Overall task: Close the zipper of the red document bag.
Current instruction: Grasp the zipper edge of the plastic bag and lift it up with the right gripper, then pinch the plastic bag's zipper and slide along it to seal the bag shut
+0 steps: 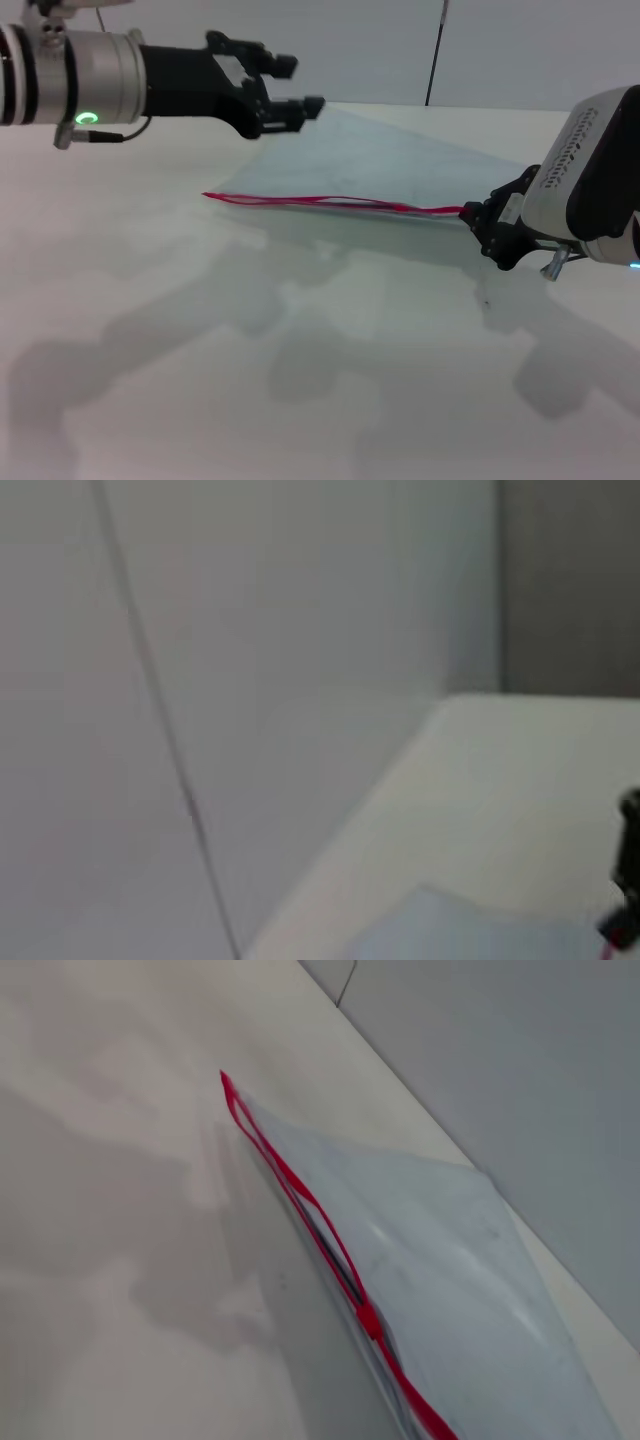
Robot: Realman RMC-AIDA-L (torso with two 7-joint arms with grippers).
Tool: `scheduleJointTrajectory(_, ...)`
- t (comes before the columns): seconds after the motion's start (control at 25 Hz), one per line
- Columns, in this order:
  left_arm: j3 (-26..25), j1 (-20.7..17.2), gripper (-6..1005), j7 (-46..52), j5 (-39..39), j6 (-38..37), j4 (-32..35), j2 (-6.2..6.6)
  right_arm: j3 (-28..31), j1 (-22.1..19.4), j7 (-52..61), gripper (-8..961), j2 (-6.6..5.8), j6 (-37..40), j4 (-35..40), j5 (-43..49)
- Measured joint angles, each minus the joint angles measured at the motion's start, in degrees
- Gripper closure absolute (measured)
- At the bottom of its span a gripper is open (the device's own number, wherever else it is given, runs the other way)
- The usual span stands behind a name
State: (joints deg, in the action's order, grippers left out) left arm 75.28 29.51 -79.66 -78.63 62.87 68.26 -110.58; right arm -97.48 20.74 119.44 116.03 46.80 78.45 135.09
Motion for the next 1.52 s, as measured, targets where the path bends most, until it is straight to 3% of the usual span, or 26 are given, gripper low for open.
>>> scheduleJointTrajectory(0.24,0.03,3.81,426,1.45,6.21,5.77,-0.74,-0.1,0.02,-2.02,0.03,939,0.08,2.59,5.19,0.0)
scheduleJointTrajectory(0.56,1.01,8.76,428,5.36,16.07,9.02,-0.49,-1.08,0.07,-2.18,0.13,938,0.16,4.12,6.59,-0.42)
scheduleJointTrajectory(1.0,2.11,14.49,422,7.29,20.73,13.55,0.23,-1.52,1.34,-1.23,0.4,939,0.07,5.48,6.62,-0.48)
scheduleJointTrajectory(1.36,2.88,16.47,424,7.43,29.99,13.37,0.77,-5.19,1.61,-0.72,0.77,939,0.07,6.38,7.27,-0.54)
scheduleJointTrajectory(1.52,5.06,16.59,425,7.2,30.4,12.45,0.77,-5.39,1.54,-0.57,0.79,939,0.07,6.39,7.32,-0.54)
